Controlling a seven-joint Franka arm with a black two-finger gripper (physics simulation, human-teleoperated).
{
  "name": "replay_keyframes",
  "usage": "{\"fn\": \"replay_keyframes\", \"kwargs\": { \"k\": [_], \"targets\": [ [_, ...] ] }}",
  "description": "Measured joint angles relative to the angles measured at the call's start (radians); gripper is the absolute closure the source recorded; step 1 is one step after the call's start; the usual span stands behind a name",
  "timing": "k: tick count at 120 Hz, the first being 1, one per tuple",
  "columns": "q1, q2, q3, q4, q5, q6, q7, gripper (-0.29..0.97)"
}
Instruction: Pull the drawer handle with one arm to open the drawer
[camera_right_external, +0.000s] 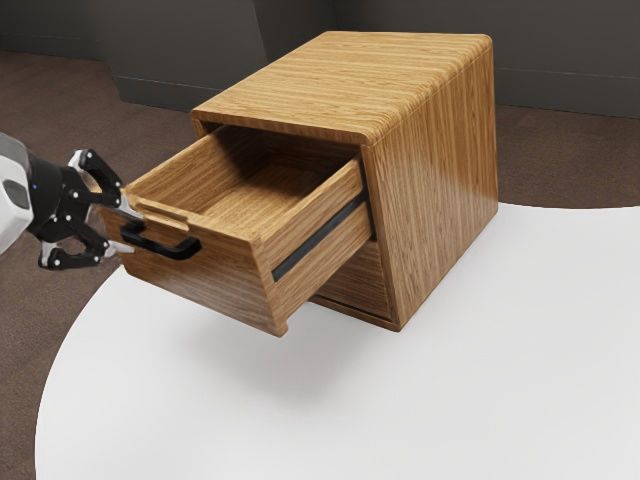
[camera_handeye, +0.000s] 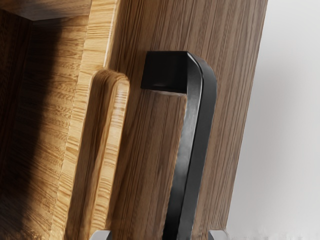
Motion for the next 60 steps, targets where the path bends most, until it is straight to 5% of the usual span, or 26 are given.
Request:
{"fn": "replay_keyframes", "kwargs": {
  "k": [16, 29, 42, 60],
  "targets": [
    [-0.001, 0.025, 0.020, 0.248, 0.002, -0.135, -0.001, 0.25],
    [0.000, 0.179, 0.027, 0.532, 0.040, -0.375, -0.033, 0.15],
    [0.000, 0.240, 0.046, 0.597, 0.134, -0.582, -0.128, 0.09],
    [0.000, 0.265, 0.095, 0.600, 0.179, -0.754, -0.239, 0.04]
  ]
}}
